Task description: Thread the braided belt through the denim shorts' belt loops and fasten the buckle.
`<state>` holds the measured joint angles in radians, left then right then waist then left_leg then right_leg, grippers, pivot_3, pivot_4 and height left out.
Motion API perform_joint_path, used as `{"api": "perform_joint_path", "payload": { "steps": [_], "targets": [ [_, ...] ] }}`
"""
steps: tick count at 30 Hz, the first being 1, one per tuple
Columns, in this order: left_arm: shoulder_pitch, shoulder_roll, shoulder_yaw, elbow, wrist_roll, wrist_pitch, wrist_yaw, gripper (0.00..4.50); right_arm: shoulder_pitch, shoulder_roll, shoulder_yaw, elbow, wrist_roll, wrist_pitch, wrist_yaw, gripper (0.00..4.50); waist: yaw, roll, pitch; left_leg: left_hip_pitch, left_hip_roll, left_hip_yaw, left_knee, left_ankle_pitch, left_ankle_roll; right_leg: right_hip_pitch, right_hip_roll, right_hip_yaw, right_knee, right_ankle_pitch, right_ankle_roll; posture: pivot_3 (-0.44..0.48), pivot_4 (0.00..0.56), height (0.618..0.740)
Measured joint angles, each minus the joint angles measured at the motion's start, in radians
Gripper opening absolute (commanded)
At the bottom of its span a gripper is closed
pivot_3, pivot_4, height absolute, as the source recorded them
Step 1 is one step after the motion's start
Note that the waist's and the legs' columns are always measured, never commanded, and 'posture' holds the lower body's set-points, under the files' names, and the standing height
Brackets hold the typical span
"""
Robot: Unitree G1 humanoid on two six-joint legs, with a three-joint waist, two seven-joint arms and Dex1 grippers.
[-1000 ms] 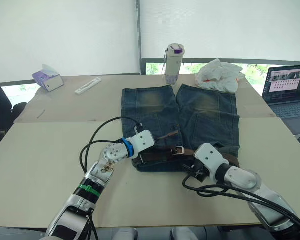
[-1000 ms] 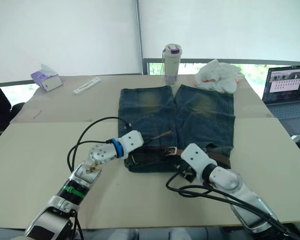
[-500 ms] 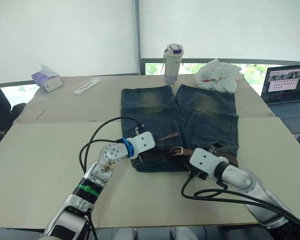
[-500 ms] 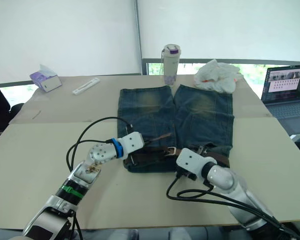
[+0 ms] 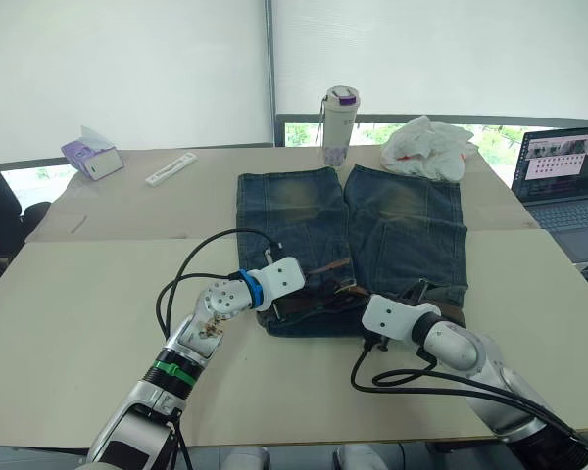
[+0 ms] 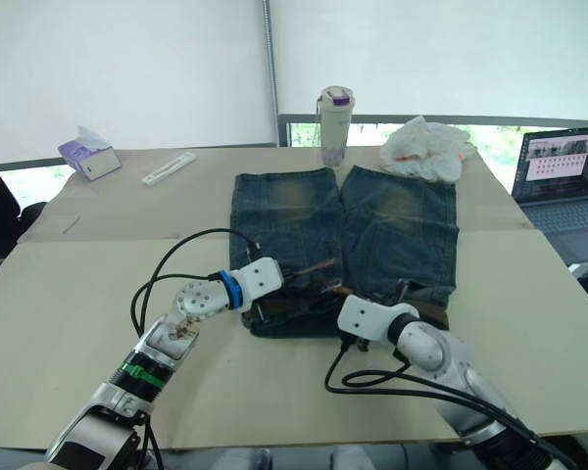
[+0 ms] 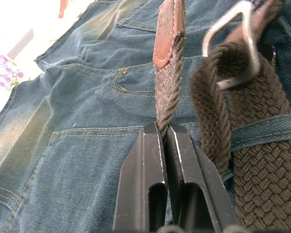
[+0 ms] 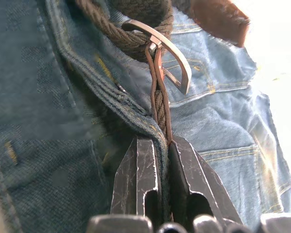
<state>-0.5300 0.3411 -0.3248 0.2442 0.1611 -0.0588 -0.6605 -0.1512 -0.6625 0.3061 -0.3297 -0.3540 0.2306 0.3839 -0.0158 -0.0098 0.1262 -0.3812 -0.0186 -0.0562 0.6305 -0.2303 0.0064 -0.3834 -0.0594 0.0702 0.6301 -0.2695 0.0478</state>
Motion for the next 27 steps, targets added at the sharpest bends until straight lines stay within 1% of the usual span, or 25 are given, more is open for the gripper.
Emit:
{"api": "perform_joint_path", "payload": {
  "steps": [2, 6, 11, 15, 18, 21, 23, 27],
  "targets": [
    [0.003, 0.001, -0.001, -0.015, 0.007, 0.005, 0.001, 0.00, 0.000, 0.012, -0.014, 0.015, -0.036, -0.061, -0.061, 0.05, 0.001, 0.000, 0.000, 0.000, 0.000, 0.000, 0.000, 0.000, 0.000, 0.000, 0.000, 0.000, 0.000, 0.000, 0.000, 0.000, 0.150, 0.740],
    [0.010, 0.005, -0.002, -0.037, 0.025, 0.017, 0.003, 0.00, 0.003, 0.019, -0.032, 0.040, -0.095, -0.154, -0.137, 0.05, 0.002, 0.000, 0.000, 0.000, 0.000, 0.001, 0.000, 0.000, 0.000, 0.000, 0.000, 0.000, 0.000, 0.000, 0.000, 0.000, 0.150, 0.740],
    [0.016, 0.009, -0.005, -0.061, 0.040, 0.036, 0.000, 0.00, 0.009, 0.027, -0.044, 0.069, -0.136, -0.213, -0.170, 0.05, 0.002, 0.000, 0.000, 0.000, -0.001, 0.001, 0.000, 0.000, 0.000, 0.000, 0.000, 0.000, 0.000, 0.000, 0.000, 0.000, 0.150, 0.740],
    [0.012, 0.033, -0.020, -0.086, 0.074, 0.036, -0.009, 0.00, 0.010, 0.024, -0.045, 0.089, -0.173, -0.255, -0.171, 0.05, 0.001, 0.000, 0.000, 0.000, 0.000, 0.002, 0.000, 0.000, 0.000, 0.000, 0.000, 0.001, 0.000, 0.000, 0.000, 0.000, 0.150, 0.740],
    [-0.018, 0.074, -0.051, -0.089, 0.144, -0.028, -0.003, 0.00, 0.010, 0.021, -0.045, 0.108, -0.211, -0.285, -0.177, 0.05, 0.001, 0.000, 0.000, 0.000, -0.001, 0.002, 0.000, 0.000, 0.000, 0.000, 0.000, 0.000, 0.000, 0.000, 0.000, 0.000, 0.150, 0.740],
    [-0.054, 0.137, -0.092, -0.100, 0.259, -0.133, 0.034, 0.00, 0.012, 0.025, -0.045, 0.125, -0.227, -0.287, -0.178, 0.05, 0.001, 0.000, 0.000, 0.000, 0.000, 0.003, 0.000, 0.000, 0.000, 0.000, 0.000, 0.001, 0.000, 0.000, -0.001, 0.000, 0.150, 0.740],
    [-0.057, 0.153, -0.100, -0.104, 0.305, -0.174, 0.055, 0.00, 0.015, 0.028, -0.045, 0.126, -0.232, -0.287, -0.178, 0.05, 0.001, 0.001, 0.000, 0.001, 0.000, 0.003, 0.000, 0.000, 0.000, 0.000, 0.000, 0.001, 0.001, 0.000, -0.001, 0.000, 0.150, 0.740],
    [-0.057, 0.157, -0.108, -0.104, 0.353, -0.209, 0.094, 0.00, 0.016, 0.031, -0.046, 0.129, -0.238, -0.287, -0.178, 0.05, 0.002, 0.001, 0.000, 0.000, -0.001, 0.003, 0.001, 0.000, 0.000, 0.000, 0.000, 0.001, 0.001, 0.000, -0.001, 0.000, 0.150, 0.740]
  ]
}}
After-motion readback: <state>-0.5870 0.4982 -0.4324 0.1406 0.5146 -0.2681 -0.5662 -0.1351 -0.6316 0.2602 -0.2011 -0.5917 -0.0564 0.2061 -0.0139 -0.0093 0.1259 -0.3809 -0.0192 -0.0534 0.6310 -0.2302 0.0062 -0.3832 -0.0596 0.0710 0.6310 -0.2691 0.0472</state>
